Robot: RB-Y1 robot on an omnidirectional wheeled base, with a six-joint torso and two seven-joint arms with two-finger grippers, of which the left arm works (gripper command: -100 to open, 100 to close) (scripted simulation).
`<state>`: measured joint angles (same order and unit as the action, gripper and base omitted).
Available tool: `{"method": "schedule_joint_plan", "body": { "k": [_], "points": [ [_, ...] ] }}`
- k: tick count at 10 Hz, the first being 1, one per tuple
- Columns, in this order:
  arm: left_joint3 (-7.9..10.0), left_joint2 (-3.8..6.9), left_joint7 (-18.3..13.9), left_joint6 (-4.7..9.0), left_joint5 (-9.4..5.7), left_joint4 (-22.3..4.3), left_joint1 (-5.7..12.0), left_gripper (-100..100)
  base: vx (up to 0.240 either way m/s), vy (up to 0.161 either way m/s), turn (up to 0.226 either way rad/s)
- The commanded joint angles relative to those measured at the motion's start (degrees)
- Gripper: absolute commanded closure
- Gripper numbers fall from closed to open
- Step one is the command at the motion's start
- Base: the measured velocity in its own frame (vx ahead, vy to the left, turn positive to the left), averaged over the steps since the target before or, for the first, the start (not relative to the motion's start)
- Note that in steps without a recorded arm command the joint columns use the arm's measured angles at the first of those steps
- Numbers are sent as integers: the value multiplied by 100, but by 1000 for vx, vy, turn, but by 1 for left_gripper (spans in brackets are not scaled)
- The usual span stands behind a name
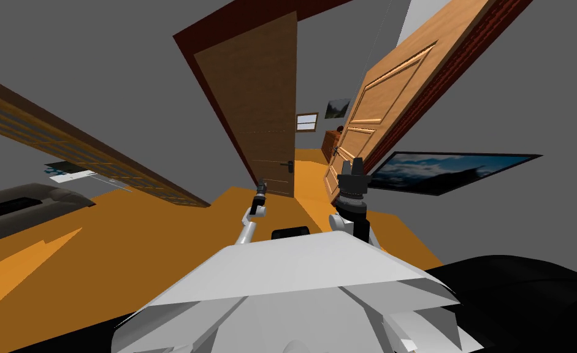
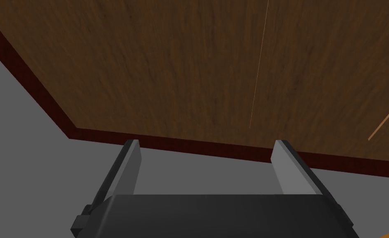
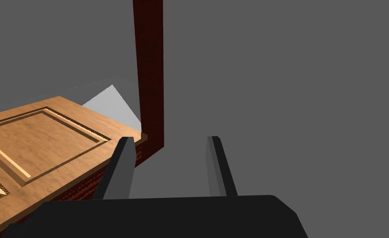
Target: Push the door open
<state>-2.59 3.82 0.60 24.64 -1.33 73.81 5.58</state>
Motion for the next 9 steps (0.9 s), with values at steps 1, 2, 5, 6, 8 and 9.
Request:
{"method": "schedule_joint_plan", "body": {
  "k": [1,2,5,6,8,9],
  "points": [
    [-17,-14,-38,35,14,-286,199,-100,92,-11,-32],
    [-17,-14,-38,35,14,-346,199,-100,64,-12,-14],
    [-44,-43,-106,74,39,-938,576,-100,77,-18,-32],
    [-53,-57,-127,86,47,-1119,696,-100,99,-14,-36],
    [-70,-86,-170,110,62,-1486,936,-100,117,-16,-38],
    [-78,-103,-191,122,70,-1683,1050,-100,105,-19,-26]
  ]
}}
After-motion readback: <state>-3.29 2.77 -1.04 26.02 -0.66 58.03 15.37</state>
